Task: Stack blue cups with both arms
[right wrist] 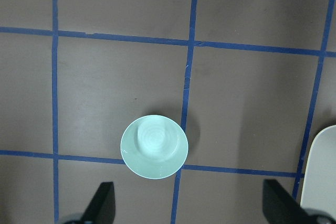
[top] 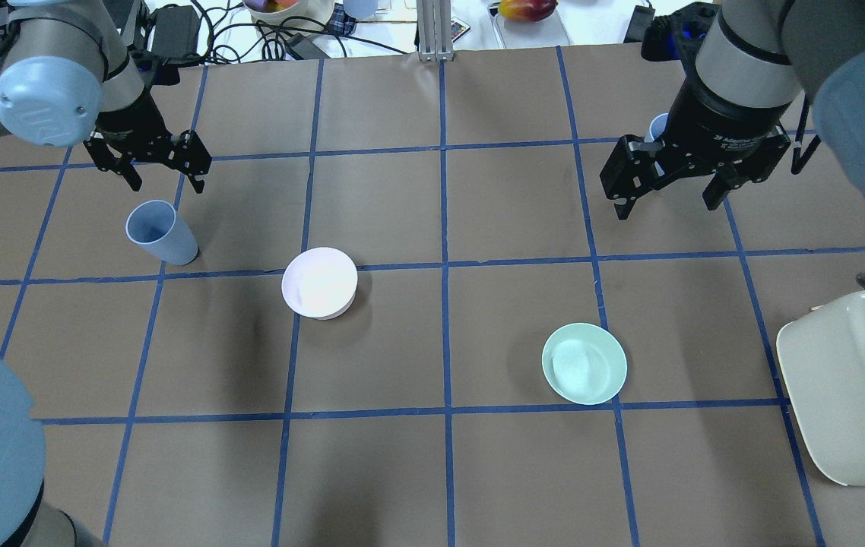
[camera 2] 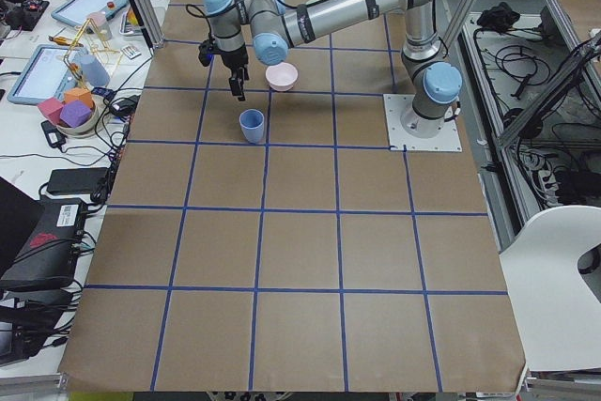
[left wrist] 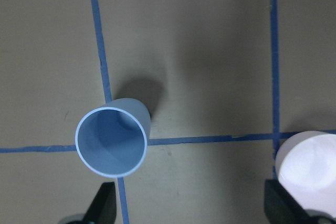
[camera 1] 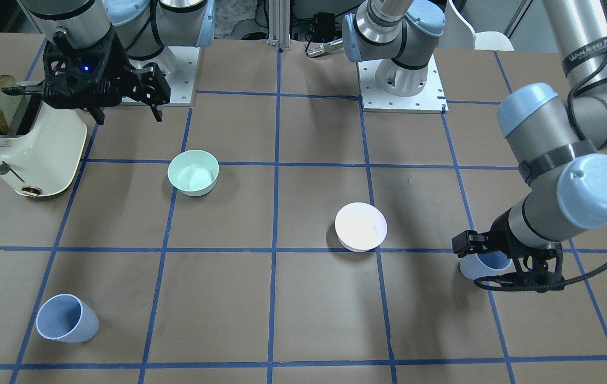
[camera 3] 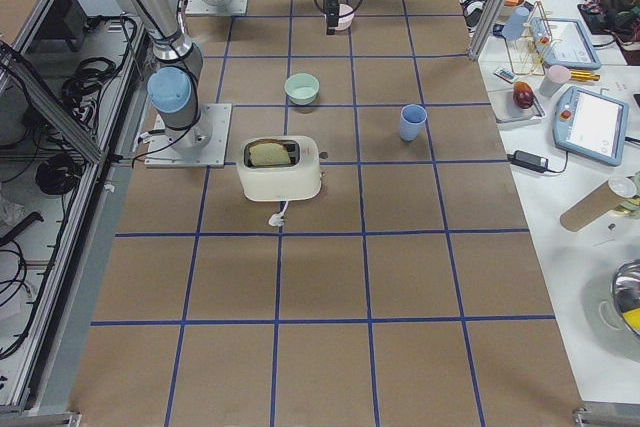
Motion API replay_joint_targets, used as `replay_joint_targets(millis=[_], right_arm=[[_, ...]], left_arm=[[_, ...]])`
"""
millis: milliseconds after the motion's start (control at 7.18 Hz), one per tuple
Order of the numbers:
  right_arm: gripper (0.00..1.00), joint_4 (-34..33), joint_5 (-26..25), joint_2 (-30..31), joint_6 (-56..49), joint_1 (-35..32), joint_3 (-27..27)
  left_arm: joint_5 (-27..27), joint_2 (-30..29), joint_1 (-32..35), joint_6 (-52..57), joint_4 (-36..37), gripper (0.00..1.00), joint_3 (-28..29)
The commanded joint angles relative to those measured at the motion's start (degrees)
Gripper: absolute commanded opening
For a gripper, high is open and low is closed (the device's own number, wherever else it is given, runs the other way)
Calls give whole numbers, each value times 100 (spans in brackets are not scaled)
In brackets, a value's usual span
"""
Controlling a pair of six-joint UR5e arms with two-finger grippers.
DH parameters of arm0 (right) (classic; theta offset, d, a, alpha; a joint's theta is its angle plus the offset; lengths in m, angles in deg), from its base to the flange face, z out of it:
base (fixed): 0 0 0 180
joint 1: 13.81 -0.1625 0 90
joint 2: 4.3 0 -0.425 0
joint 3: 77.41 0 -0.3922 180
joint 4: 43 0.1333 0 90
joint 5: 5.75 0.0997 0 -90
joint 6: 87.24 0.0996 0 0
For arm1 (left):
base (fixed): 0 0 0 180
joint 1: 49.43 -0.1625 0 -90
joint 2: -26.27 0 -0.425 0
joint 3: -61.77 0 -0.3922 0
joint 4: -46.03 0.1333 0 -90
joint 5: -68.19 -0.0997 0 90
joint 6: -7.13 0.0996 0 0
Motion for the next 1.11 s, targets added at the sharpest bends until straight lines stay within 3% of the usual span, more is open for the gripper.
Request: replay_joint_targets(millis=[0, 418, 697, 836, 975], right_arm=[[100, 0, -2, 0, 0, 3, 0], [100, 0, -2, 0, 0, -6, 0], [100, 9, -10, -9, 9, -6, -18], [100, -26, 16, -87, 26, -6, -53], [100, -374, -19, -175, 9, 37, -62]], left_arm=[[-150, -365, -31, -11, 238, 100, -9], [-168, -489, -40, -11, 161, 89, -53], [-177, -480, -40, -11, 99, 89, -53], [-177, -480, -40, -11, 73, 59, -53], [-177, -462, -40, -20, 12, 23, -53]])
